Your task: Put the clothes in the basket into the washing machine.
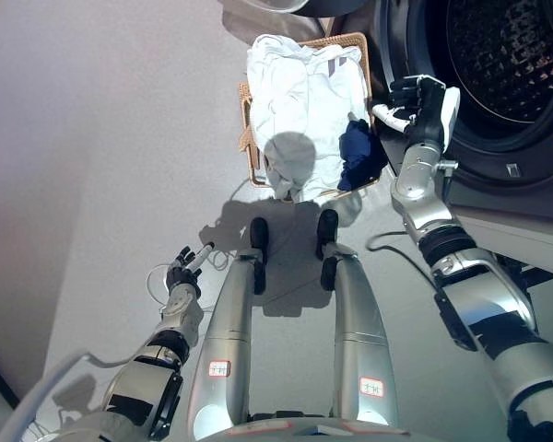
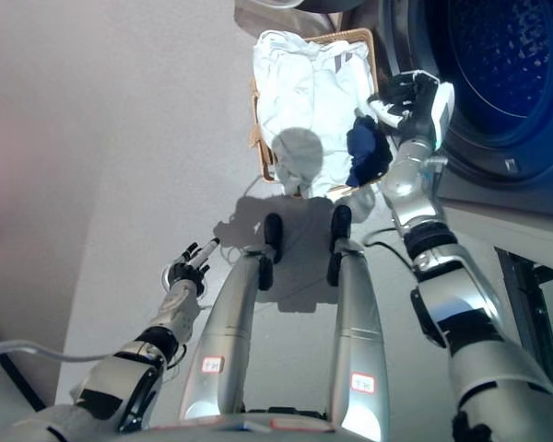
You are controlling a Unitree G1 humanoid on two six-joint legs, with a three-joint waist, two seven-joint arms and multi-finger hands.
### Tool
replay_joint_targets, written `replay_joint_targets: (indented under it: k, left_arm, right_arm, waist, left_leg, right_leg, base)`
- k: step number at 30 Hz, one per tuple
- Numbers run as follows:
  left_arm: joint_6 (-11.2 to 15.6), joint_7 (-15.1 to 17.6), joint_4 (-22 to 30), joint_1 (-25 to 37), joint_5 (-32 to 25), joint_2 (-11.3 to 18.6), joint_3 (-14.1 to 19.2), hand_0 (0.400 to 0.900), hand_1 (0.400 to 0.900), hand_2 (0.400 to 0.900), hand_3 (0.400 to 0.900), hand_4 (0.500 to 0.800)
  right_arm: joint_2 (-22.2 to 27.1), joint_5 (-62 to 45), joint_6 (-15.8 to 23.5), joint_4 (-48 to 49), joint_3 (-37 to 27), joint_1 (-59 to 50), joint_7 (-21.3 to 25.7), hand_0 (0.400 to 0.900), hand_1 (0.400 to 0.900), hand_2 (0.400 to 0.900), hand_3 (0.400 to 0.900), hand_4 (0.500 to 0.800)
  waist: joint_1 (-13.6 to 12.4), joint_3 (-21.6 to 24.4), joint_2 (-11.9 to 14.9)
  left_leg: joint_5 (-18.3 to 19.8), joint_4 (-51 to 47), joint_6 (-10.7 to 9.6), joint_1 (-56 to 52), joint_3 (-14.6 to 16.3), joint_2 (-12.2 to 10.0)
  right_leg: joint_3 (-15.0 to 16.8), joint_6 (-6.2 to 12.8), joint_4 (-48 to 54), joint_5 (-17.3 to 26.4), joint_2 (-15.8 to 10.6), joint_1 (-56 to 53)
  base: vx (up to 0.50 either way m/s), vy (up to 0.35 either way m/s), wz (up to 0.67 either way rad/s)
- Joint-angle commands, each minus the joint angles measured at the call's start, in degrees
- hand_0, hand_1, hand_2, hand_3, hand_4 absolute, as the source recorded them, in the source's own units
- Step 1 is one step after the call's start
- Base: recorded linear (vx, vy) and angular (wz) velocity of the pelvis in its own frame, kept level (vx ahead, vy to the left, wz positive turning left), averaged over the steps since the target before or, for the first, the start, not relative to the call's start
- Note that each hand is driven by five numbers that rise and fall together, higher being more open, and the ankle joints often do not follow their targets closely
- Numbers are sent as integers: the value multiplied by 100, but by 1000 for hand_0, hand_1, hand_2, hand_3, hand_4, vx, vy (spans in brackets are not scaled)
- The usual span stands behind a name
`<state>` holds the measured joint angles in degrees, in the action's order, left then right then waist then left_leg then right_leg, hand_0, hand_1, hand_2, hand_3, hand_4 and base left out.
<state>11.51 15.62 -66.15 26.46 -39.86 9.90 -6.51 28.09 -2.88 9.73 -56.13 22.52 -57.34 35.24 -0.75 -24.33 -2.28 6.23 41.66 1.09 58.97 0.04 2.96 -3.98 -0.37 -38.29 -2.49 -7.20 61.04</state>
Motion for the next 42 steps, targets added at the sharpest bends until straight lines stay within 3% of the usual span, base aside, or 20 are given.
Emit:
replay_joint_targets:
  k: [1, 7, 11, 17, 25, 26, 27, 36, 42]
  left_arm:
    - [223, 43, -212, -479, 78, 232, -58, 900, 900, 900, 900, 800]
    - [353, -56, -59, -472, -34, 240, -417, 900, 900, 900, 900, 800]
    - [366, -67, -32, -402, -121, 172, -568, 900, 900, 900, 900, 800]
    - [492, -34, 420, -389, -302, 154, -772, 900, 900, 900, 900, 800]
    - [423, -22, 315, -512, -326, 85, -701, 900, 900, 900, 900, 800]
    - [420, -36, 293, -506, -322, 87, -691, 900, 900, 900, 900, 800]
    - [411, -34, 277, -497, -303, 91, -689, 900, 900, 900, 900, 800]
    - [479, 84, 388, -493, -178, 130, -643, 900, 900, 900, 900, 800]
    - [421, 133, 172, -467, -195, 116, -503, 900, 900, 900, 900, 800]
  right_arm:
    - [343, 945, -32, -109, 251, -416, 367, 900, 900, 900, 900, 800]
    - [351, 1553, -406, -1345, 1113, -958, 161, 900, 900, 900, 900, 800]
    - [299, 1645, -510, -1724, 1202, -1009, 201, 900, 900, 900, 900, 800]
    - [481, 1783, -661, -2000, 1317, -1132, 230, 900, 900, 900, 900, 800]
    - [349, 1717, -764, -2209, 1222, -820, -110, 900, 900, 900, 900, 800]
    - [344, 1698, -780, -2256, 1216, -815, -197, 527, 527, 527, 527, 576]
    - [341, 1681, -780, -2254, 1209, -827, -222, 400, 400, 400, 400, 500]
    - [398, 1405, -599, -1871, 941, -797, 186, 400, 400, 400, 400, 500]
    - [287, 684, -282, -1447, 436, -769, 395, 400, 400, 400, 400, 500]
  waist:
    - [-102, 184, -100]
    - [-323, 241, -248]
    - [-363, 197, -325]
    - [-457, 113, -489]
    - [-482, 63, -515]
    - [-489, 80, -508]
    - [-486, 92, -501]
    - [-443, 160, -409]
    - [-346, 235, -317]
  left_leg:
    - [89, -644, -150, -204, -11, -11]
    - [68, -375, -133, 197, 26, 45]
    - [91, -208, -136, 371, 24, 72]
    - [196, 587, -86, 1148, 74, 161]
    - [342, 1152, -59, 1535, 147, 180]
    - [354, 1200, -62, 1563, 143, 199]
    - [353, 1219, -64, 1575, 148, 201]
    - [280, 1021, -103, 1405, 121, 199]
    - [230, 725, -115, 1114, 92, 159]
  right_leg:
    - [202, 327, -324, -602, 58, 42]
    - [221, 319, -646, -628, -12, 461]
    - [212, 314, -854, -700, -46, 644]
    - [231, 295, -1634, -847, -121, 1422]
    - [260, 267, -2135, -951, -85, 1826]
    - [257, 271, -2168, -955, -91, 1854]
    - [256, 273, -2203, -954, -98, 1876]
    - [270, 282, -2050, -855, -99, 1722]
    - [252, 285, -1774, -819, -82, 1400]
  base:
    - [0, 0, 0]
    - [-2, -1, 2]
    - [-10, -7, 11]
    - [-28, 8, 9]
    - [-1, 2, 0]
    - [0, 0, 0]
    - [-21, 4, 3]
    - [0, 0, 0]
    - [-2, 6, -4]
